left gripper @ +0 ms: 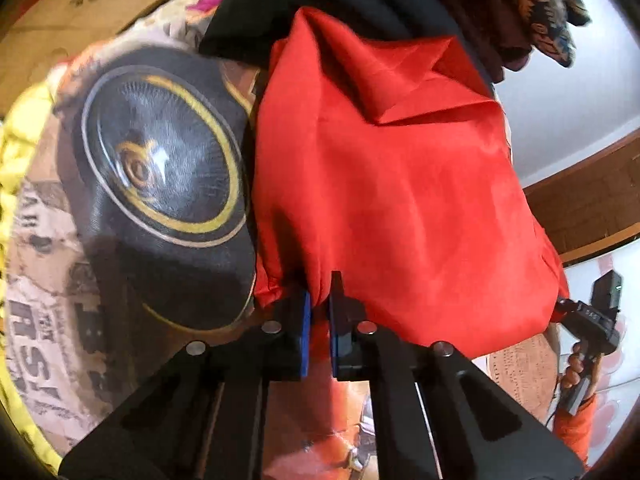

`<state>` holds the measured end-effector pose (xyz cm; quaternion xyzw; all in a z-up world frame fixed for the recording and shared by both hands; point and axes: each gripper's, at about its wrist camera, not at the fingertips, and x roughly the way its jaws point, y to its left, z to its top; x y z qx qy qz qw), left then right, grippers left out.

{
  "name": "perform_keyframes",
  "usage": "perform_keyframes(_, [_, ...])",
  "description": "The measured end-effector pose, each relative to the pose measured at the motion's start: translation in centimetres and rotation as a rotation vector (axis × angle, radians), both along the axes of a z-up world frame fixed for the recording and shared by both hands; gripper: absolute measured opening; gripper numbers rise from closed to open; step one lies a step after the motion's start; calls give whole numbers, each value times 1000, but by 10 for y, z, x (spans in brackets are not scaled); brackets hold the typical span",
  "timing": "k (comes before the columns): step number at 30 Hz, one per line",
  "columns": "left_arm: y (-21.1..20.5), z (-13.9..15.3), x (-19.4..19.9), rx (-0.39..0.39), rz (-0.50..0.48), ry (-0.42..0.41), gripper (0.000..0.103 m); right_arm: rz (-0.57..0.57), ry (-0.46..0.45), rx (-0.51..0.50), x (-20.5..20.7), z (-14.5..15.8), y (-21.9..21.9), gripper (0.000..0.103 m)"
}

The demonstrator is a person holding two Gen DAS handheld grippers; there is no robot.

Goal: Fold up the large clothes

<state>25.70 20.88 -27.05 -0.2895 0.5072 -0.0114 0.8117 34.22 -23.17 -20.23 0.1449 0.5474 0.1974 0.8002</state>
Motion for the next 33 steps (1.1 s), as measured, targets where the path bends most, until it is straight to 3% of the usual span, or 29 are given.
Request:
perform_keyframes(7, [10, 61, -41, 15, 36, -142, 2, 32, -87, 30, -39, 42, -9, 11])
perform_keyframes(11, [10, 77, -69, 26, 32, -171, 2, 47, -102, 15, -60, 48, -10, 11])
perform_keyframes(16, [11, 66, -85, 87, 21, -123, 2, 38, -98, -17, -78, 42, -22, 11])
perform_keyframes(24, [2, 25, -77, 272, -23, -20, 4, 62, -151, -149, -95, 42, -23, 14])
perform_keyframes(27, [-1, 24, -75, 373, -32, -1, 4, 86, -185, -222, -100, 43, -20, 17])
perform_keyframes(30, [7, 28, -74, 530, 7, 33, 4, 105, -209, -308, -103, 44, -16, 19])
perform_keyframes(33, [27, 33, -75, 509, 33, 36, 4, 97, -196, -310, -103, 46, -20, 21])
